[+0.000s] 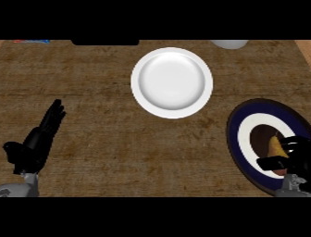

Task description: Pick the pear from the plate and place it in the plate

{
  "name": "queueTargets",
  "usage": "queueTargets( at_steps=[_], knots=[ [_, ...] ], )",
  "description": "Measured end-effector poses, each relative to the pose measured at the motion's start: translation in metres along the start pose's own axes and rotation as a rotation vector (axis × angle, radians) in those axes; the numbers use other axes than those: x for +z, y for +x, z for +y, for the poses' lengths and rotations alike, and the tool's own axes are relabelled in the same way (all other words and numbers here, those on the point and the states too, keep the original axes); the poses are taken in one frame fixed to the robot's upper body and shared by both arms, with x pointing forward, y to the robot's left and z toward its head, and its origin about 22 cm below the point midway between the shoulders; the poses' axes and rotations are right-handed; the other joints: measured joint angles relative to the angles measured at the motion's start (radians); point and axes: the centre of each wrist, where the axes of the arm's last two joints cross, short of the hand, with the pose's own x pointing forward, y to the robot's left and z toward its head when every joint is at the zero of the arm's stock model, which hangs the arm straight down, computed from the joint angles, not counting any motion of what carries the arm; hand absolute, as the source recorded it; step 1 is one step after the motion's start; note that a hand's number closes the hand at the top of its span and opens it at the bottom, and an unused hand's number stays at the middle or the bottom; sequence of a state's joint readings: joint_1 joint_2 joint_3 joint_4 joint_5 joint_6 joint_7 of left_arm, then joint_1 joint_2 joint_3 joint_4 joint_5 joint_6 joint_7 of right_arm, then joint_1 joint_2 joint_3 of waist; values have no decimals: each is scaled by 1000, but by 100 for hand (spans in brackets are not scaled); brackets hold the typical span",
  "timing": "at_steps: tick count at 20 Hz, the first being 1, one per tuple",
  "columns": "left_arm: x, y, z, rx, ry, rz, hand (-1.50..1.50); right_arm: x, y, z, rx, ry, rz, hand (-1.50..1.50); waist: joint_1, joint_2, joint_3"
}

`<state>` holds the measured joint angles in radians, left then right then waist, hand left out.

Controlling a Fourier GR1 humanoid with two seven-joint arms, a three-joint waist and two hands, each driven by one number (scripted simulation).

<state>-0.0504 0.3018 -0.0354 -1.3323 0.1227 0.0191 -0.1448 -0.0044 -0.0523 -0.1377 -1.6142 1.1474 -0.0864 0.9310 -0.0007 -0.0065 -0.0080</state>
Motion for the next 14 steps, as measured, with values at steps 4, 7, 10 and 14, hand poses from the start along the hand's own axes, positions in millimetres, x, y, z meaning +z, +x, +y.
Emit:
queueTargets(
  at_steps=[4,7,10,14],
  knots=[
    [-2,7,0,0,-3,-1,0,-4,-2,3,0,-26,-38,150,0,-4,-5],
    [0,6,-4,-1,-3,0,0,-5,-1,3,28,-73,-102,150,3,-4,-4],
    [-4,6,-5,0,-16,-11,0,-16,9,-8,98,-21,-325,150,18,5,1],
    [-9,11,-12,2,-41,-28,0,-28,24,-21,174,72,-661,150,51,17,10]
  ],
)
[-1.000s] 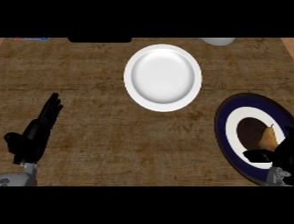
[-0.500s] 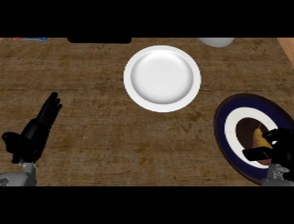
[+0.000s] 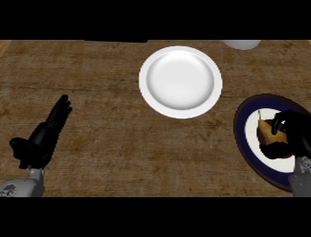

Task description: Pick the pear from the plate and place it in the plate

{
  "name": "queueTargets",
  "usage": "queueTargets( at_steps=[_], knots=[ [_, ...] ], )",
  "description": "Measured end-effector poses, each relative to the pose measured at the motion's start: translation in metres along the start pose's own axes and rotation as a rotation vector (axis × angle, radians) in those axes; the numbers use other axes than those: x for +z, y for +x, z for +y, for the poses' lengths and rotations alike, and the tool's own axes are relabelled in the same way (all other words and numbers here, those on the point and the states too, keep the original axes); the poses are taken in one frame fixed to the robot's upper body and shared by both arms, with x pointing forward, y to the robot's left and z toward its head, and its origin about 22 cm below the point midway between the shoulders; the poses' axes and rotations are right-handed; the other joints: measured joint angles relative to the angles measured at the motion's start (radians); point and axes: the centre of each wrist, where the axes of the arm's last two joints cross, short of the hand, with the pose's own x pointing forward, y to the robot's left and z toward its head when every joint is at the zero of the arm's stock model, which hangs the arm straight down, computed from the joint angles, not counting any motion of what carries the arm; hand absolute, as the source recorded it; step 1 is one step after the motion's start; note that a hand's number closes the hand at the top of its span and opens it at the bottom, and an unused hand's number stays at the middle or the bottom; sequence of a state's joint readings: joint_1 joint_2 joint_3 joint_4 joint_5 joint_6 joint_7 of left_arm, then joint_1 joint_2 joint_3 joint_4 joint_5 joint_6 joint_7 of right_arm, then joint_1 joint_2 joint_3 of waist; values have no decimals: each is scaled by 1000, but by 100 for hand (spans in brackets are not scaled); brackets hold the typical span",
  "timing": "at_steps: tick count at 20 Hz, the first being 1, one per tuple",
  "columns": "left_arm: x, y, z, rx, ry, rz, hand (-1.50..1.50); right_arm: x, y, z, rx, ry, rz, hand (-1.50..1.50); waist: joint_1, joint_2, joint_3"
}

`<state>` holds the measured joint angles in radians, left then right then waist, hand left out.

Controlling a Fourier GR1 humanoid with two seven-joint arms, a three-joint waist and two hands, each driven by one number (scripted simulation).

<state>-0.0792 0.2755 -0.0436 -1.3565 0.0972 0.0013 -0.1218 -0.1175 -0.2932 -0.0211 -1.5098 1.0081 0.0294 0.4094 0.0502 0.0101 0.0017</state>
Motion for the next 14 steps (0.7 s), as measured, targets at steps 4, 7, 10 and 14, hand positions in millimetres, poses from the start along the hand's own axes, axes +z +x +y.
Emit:
queueTargets(
  at_steps=[4,7,10,14],
  knots=[
    [-2,1,-1,2,1,3,0,-25,-14,-31,-24,47,-279,150,-2,2,3],
    [-1,1,3,-6,6,7,0,-49,-29,-63,-49,56,-431,150,-7,1,2],
    [2,-2,6,-3,12,10,0,-69,-47,-92,-87,40,-543,150,-17,-1,1],
    [7,-6,6,-10,20,17,0,-90,-48,-119,-145,-37,-646,150,-24,-4,0]
  ],
)
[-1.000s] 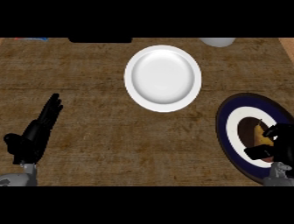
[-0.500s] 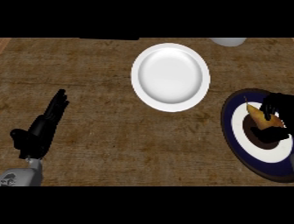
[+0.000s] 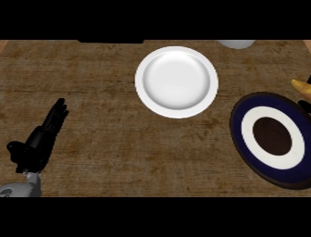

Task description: Pick the pear from the plate and place it in the plate

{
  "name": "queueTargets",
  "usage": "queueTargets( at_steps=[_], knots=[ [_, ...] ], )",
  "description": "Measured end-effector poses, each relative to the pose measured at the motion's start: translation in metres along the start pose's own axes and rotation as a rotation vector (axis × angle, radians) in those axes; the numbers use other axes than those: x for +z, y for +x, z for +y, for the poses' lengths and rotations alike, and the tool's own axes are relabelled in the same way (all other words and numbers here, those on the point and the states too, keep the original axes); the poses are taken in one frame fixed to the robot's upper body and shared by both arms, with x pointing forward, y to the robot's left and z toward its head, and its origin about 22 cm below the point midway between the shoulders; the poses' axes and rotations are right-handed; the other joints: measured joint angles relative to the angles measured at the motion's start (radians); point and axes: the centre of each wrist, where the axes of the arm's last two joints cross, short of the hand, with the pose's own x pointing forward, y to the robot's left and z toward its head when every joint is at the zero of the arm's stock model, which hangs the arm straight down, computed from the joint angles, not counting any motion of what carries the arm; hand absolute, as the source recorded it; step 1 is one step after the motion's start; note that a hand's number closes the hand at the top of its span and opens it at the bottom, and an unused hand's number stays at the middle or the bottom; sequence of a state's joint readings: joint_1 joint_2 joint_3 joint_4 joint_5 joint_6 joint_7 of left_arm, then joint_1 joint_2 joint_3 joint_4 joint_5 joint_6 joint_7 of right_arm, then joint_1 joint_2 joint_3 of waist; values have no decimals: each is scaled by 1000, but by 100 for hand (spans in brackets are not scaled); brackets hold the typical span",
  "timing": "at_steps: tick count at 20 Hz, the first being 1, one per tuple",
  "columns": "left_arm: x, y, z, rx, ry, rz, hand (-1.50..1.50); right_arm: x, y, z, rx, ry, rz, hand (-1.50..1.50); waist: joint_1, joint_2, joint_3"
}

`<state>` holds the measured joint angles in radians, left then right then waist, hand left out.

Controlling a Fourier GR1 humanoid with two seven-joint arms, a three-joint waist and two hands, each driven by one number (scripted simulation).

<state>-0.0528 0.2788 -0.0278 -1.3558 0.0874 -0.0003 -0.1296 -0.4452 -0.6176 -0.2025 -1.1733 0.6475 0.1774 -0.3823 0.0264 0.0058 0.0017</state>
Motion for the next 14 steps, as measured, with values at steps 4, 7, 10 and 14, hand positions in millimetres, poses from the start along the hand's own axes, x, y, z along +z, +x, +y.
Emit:
queueTargets(
  at_steps=[4,7,10,14],
  knots=[
    [2,-1,3,5,3,8,0,-17,6,-12,-27,-94,-83,150,-9,-3,-1],
    [4,-3,5,2,7,8,0,-34,15,-19,-57,-120,-119,150,-12,-4,-1],
    [1,-1,3,6,12,8,0,-46,32,-15,-87,-122,-149,150,-17,-5,-2],
    [-5,4,7,6,16,10,0,-67,63,-15,-102,-108,-176,150,-19,-6,-2]
  ],
)
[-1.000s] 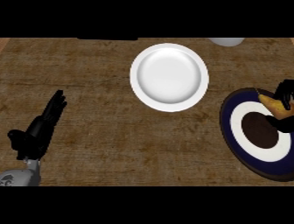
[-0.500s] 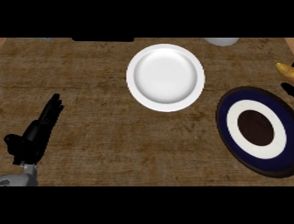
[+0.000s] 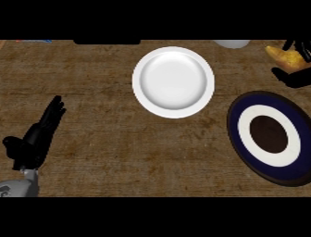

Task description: Pick the pear from the plate and place it in the plate

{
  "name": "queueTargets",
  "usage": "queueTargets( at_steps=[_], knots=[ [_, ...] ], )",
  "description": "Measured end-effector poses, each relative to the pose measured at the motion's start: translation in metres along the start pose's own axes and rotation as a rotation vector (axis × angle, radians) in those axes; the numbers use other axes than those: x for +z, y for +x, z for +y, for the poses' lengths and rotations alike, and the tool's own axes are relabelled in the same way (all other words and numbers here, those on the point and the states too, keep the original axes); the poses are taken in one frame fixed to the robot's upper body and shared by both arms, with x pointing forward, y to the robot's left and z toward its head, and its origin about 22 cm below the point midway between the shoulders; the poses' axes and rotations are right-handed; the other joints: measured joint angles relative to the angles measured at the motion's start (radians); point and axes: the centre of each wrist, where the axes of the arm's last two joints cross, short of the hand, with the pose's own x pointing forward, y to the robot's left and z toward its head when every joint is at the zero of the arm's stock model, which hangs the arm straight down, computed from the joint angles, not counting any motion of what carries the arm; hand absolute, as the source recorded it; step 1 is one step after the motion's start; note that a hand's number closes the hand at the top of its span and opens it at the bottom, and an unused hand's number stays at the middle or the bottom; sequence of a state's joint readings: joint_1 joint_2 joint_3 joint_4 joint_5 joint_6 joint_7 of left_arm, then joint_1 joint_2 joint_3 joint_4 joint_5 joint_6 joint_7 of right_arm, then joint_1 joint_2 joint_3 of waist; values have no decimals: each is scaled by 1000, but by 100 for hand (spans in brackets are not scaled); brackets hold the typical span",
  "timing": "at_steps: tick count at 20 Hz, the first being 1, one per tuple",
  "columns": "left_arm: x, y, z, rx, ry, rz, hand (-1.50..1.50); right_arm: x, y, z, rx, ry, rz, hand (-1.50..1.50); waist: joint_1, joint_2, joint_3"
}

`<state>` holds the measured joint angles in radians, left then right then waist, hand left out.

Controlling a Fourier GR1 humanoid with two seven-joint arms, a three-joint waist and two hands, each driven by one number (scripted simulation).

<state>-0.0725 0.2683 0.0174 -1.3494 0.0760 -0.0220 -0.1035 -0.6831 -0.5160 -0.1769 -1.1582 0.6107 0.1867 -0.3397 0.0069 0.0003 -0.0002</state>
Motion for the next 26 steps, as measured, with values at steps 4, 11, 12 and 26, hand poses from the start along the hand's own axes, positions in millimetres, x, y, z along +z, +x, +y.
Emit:
queueTargets(
  at_steps=[4,11,12,26],
  knots=[
    [6,-9,0,3,-2,2,0,-24,20,19,-21,43,-26,150,4,1,0],
    [2,-10,-5,5,-8,2,0,-66,62,71,-76,124,-46,150,9,3,0],
    [1,-6,-5,5,-4,1,0,-67,66,83,-80,131,-48,150,9,2,0],
    [1,-1,-8,-1,-20,-4,0,-98,122,179,-223,112,88,-150,20,6,0]
  ],
)
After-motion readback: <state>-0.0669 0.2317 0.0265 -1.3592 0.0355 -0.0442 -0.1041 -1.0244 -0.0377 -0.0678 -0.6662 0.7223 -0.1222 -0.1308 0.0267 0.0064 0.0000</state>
